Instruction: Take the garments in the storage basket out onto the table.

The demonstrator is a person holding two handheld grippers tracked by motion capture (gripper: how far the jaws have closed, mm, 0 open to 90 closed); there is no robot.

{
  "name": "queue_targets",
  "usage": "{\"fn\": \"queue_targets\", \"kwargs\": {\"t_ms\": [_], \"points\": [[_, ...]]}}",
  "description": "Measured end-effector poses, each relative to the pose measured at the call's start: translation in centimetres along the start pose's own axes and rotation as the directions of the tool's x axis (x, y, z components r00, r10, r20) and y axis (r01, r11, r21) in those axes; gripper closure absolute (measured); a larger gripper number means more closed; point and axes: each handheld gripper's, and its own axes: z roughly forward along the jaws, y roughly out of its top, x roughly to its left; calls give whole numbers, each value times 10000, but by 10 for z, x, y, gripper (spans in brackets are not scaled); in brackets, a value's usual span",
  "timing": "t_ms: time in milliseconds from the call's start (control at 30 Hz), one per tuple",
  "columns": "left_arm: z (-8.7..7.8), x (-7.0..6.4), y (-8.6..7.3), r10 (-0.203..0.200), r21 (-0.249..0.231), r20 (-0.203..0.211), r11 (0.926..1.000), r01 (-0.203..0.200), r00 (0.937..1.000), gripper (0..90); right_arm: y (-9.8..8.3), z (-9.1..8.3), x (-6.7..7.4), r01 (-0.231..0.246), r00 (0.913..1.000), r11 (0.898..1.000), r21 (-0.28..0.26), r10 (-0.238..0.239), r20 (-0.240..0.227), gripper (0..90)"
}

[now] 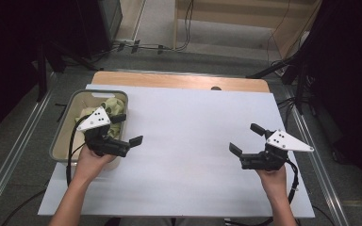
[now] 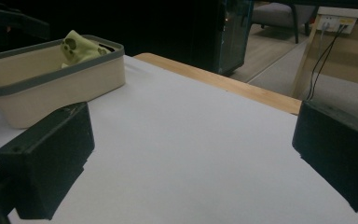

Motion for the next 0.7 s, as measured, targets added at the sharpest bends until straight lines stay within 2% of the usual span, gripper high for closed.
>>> {"fn": "queue_targets", "kwargs": {"t_ms": [300,700], "points": [[2,-3,4,348,563,-243,9979,-334,9991,4,0,-3,-2,43,10000,10000,-59,-43,75,0],[0,3,9,293,698,-585,9972,-252,9979,3,1,-2,-3,12,10000,10000,-4,-12,81,0]]}}
